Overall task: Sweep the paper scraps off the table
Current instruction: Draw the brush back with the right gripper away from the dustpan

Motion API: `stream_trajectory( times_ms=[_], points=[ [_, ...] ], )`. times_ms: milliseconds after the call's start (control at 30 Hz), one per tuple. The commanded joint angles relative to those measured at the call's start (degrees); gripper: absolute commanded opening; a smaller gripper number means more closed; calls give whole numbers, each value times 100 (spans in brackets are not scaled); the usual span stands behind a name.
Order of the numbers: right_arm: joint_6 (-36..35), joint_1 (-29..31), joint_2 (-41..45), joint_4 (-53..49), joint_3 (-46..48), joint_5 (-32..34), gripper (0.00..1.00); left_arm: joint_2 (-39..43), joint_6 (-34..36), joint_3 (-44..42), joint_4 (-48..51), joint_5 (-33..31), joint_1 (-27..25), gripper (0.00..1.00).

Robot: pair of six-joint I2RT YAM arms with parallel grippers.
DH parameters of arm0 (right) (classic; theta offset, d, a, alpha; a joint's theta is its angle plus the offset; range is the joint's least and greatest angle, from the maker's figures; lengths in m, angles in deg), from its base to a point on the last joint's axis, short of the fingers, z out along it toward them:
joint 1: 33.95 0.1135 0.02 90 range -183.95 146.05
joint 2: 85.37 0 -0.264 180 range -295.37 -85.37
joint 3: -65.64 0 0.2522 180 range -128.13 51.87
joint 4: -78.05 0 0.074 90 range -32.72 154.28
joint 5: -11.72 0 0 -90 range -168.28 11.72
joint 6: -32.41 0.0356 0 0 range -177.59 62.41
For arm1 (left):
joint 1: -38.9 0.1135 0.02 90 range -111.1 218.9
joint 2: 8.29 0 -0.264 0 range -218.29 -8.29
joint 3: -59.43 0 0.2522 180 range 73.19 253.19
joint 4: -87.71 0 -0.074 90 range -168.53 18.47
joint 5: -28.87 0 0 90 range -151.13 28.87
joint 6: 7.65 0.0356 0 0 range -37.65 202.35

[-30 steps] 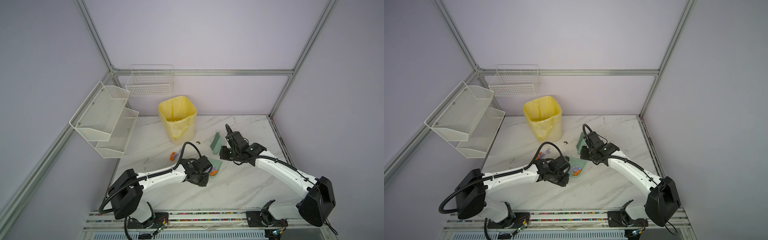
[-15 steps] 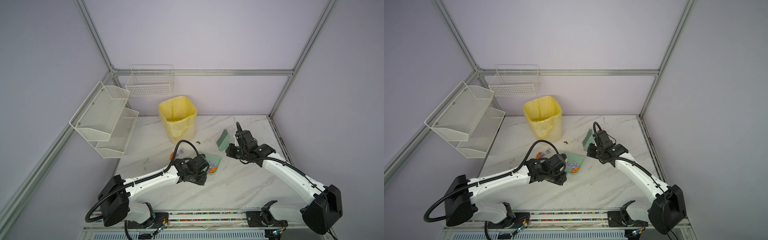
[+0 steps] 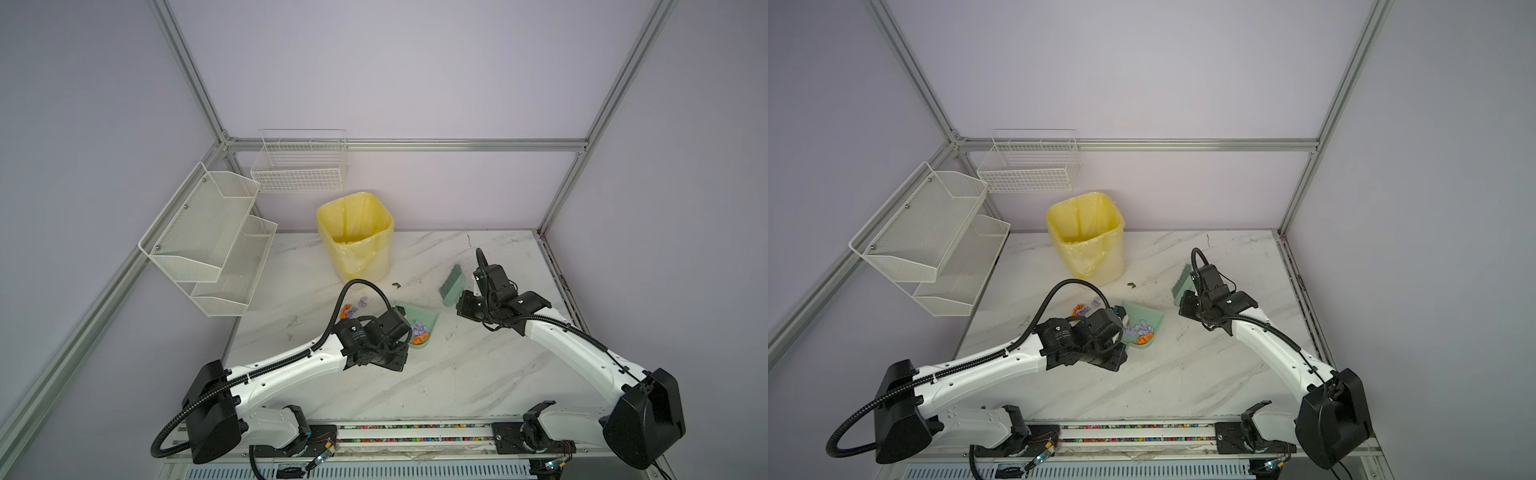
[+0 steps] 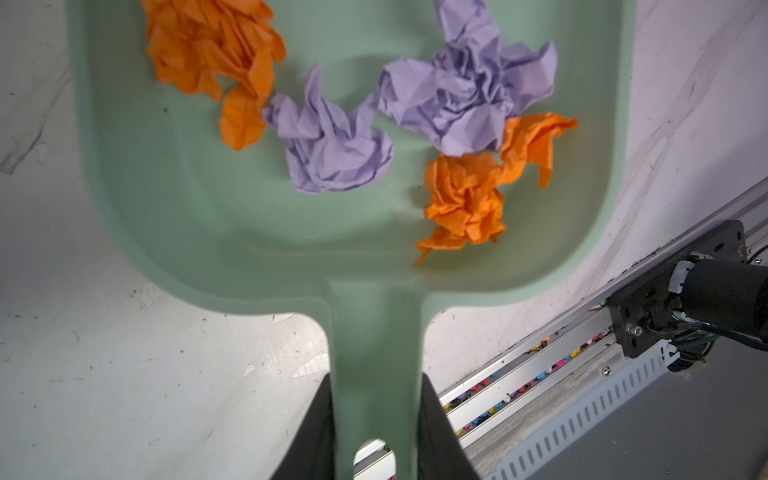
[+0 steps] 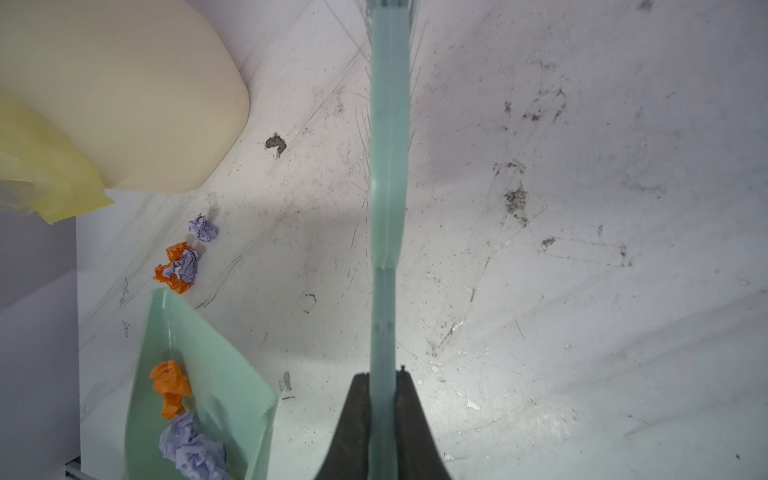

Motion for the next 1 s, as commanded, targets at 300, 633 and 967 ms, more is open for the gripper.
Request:
stream_trajectory(
  times_ms=[300, 633, 967],
  points=[
    [-26, -90, 288, 351, 412, -114, 0, 204, 166, 1026, 370, -381, 43, 10],
    [6, -100, 432, 477, 660, -242, 0, 253, 279, 1542, 629, -517, 308, 11],
    [12, -107, 596, 491, 751, -317, 0, 288, 508, 2074, 840, -366, 598, 11]
  ],
)
